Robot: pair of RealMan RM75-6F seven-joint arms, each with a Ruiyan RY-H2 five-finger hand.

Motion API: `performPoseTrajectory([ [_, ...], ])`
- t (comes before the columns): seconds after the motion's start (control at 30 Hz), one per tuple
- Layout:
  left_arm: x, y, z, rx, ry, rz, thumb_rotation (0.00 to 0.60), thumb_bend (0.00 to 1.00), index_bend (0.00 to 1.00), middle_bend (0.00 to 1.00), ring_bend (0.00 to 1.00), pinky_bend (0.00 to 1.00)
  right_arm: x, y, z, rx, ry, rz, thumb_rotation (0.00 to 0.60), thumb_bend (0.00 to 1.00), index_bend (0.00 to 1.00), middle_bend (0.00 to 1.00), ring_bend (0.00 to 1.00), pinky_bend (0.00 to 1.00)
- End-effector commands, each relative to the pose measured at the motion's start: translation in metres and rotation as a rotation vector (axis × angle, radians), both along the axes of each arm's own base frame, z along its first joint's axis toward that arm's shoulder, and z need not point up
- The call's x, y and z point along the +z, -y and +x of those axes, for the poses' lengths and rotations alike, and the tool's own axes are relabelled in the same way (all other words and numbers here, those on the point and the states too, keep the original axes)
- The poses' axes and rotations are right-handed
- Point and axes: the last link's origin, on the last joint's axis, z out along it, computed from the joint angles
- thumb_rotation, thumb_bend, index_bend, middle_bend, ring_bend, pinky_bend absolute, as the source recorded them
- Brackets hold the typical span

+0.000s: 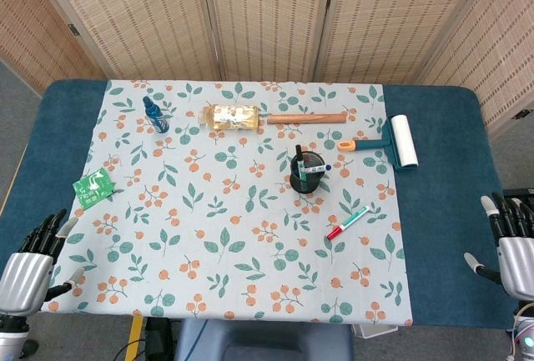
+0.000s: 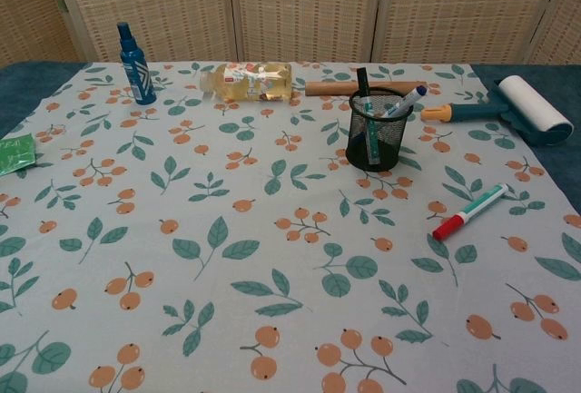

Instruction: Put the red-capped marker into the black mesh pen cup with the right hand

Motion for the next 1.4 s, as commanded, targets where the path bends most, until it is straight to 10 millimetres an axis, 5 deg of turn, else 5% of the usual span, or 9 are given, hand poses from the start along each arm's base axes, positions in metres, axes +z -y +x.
performPoseTrajectory([
  [0.03,-0.001,-0.001,-0.002,0.01,-0.001,-0.004,0.6,0.27,0.0,0.0,0.02,0.2,-0.004,0.003,0.001,-0.001,-0.003,0.018,0.6,0.17,0.0,0.0,0.0,0.0],
  [0.27,0.001,0.005,0.002,0.004,0.002,0.009,0.6,0.27,0.0,0.0,0.02,0.2,-0.025,0.016,0.014,0.069,0.059,0.165,0.6,0.26,0.0,0.0,0.0,0.0],
  [0.37,0.003,0.009,0.003,0.001,0.008,0.013,0.6,0.27,0.0,0.0,0.01,0.2,-0.035,0.041,0.031,0.142,0.053,0.275,0.6,0.32,0.08,0.0,0.0,0.0],
  [0.57,0.012,0.02,0.006,-0.015,0.011,0.06,0.6,0.27,0.0,0.0,0.02,0.2,-0.062,0.085,0.066,0.222,-0.165,0.405,0.6,0.28,0.24,0.0,0.0,0.0],
  [0.8,0.019,0.029,0.01,-0.028,0.025,0.084,0.6,0.27,0.0,0.0,0.01,0.2,-0.107,0.11,0.101,0.222,-0.248,0.526,0.6,0.26,0.27,0.0,0.0,0.0],
  [1.07,0.026,0.032,0.009,-0.032,0.039,0.104,0.6,0.27,0.0,0.0,0.01,0.2,-0.154,0.126,0.112,0.24,-0.273,0.586,0.6,0.27,0.36,0.0,0.0,0.0],
  [1.4,0.029,0.035,0.01,-0.04,0.05,0.113,0.6,0.27,0.0,0.0,0.02,0.2,-0.17,0.133,0.111,0.24,-0.29,0.587,0.6,0.27,0.38,0.0,0.0,0.0],
])
